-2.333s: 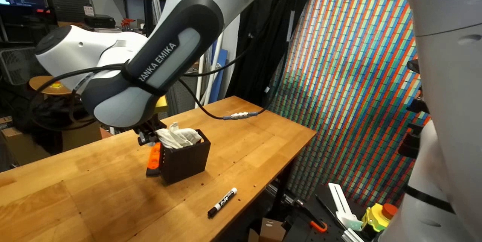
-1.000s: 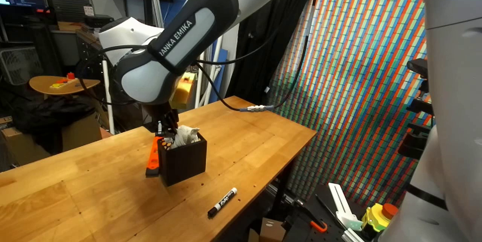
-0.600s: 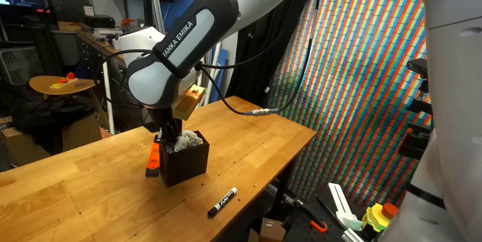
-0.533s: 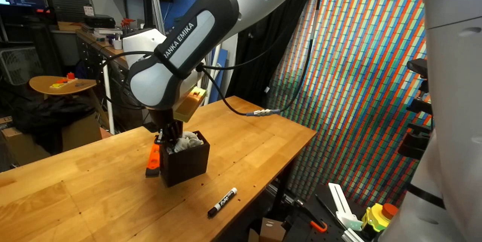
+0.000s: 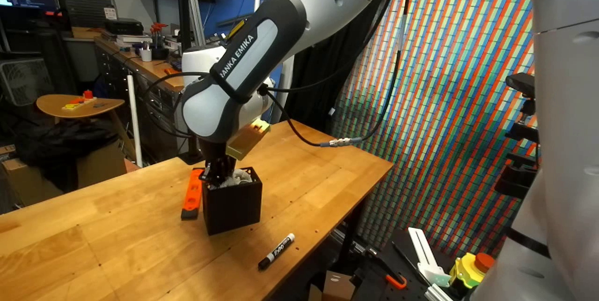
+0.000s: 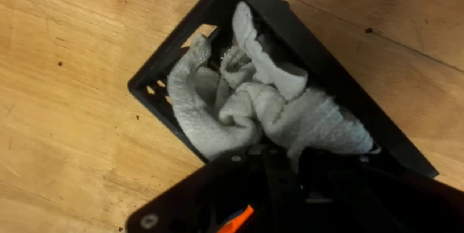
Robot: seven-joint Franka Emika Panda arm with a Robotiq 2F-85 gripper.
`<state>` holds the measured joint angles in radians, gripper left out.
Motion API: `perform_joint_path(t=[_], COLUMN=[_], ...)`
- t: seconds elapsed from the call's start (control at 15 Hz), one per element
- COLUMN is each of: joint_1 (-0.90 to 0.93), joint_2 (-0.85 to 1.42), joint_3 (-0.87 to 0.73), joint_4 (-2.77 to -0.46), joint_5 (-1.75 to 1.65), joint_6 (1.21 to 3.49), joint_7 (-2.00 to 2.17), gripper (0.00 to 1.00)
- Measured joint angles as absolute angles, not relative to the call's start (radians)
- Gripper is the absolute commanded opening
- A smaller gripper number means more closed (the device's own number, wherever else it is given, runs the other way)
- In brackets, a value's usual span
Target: Put the towel in the box
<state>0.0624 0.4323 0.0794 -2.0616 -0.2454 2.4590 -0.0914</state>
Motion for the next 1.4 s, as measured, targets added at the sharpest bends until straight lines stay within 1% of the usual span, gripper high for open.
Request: perform_joint_path(t=[0.93,1.4], joint_1=[0.068,0.164], joint_2=[0.412,0.400], joint_3=[0.064,-0.037], joint_4=[-2.105,-2.156], joint_5=[-0.206,-0.329], joint_6=[2.525,2.524], joint_7=[-0.014,0.256], gripper=[0.05,0.05])
